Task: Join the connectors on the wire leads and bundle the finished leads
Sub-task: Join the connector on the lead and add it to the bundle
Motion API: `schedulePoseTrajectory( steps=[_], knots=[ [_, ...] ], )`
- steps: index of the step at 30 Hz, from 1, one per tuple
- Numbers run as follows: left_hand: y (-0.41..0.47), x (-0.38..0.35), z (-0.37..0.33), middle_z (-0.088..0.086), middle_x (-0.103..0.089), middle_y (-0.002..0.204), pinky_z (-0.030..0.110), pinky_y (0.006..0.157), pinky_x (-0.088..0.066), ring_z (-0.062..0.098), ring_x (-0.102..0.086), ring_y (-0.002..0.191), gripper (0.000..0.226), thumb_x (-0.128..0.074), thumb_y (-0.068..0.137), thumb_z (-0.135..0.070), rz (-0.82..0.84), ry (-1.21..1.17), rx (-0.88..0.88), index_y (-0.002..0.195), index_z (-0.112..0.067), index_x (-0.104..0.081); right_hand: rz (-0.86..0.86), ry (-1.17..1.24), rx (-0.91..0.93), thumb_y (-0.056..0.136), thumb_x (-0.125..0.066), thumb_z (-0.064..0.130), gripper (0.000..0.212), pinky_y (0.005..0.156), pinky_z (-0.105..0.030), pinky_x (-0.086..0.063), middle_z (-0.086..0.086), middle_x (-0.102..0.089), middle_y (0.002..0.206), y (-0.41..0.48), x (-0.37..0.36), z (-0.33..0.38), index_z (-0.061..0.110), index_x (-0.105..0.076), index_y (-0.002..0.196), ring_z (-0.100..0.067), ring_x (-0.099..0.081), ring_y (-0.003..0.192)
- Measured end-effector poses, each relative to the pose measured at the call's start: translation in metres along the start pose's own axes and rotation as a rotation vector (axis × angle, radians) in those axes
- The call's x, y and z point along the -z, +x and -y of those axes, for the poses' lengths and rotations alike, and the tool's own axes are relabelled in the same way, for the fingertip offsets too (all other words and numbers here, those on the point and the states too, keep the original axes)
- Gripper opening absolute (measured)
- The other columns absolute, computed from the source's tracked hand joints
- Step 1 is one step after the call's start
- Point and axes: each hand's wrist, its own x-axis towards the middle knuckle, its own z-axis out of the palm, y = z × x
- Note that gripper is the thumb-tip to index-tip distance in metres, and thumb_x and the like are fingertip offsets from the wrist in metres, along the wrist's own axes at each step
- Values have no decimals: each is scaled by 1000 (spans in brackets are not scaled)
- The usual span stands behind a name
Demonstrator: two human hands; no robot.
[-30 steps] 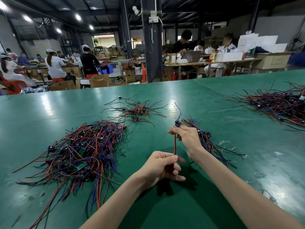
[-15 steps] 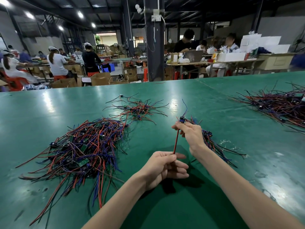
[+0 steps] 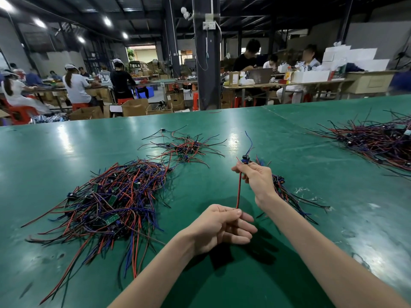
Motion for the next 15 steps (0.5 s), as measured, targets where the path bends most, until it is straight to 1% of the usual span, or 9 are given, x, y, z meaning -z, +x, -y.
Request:
schedulePoseTrajectory(
  steps=[4,8,11,15],
  knots=[
    [-1,-2,-2,13,-68,62,19,43,-49,15,-62,46,40,-42,100,-21,-54,98,33,73,0,-63,4,-1,10,88,-66,16,20,65,-17,-37,-1,-62,83,1,1,-1,15,-73,70,-9,-44,66],
    [-2,-2,-6,12,-65,53,17,35,-42,14,-56,37,45,-37,101,-21,-81,147,85,67,0,-59,28,-29,23,88,-66,15,18,65,-18,-37,-4,-59,82,0,-1,-3,13,-73,71,-10,-45,67],
    [-3,-3,-6,11,-65,53,17,35,-42,14,-56,38,47,-34,100,-22,-85,147,108,67,-1,-59,24,-18,13,87,-66,16,19,64,-18,-38,-5,-61,85,-2,-1,-2,14,-73,70,-11,-45,66],
    [-4,-2,-8,9,-64,53,16,35,-41,12,-54,38,49,-34,99,-22,-54,130,106,64,-3,-62,30,-17,7,87,-66,16,19,64,-19,-39,-3,-64,83,-3,0,-1,15,-74,69,-10,-45,64]
  ],
)
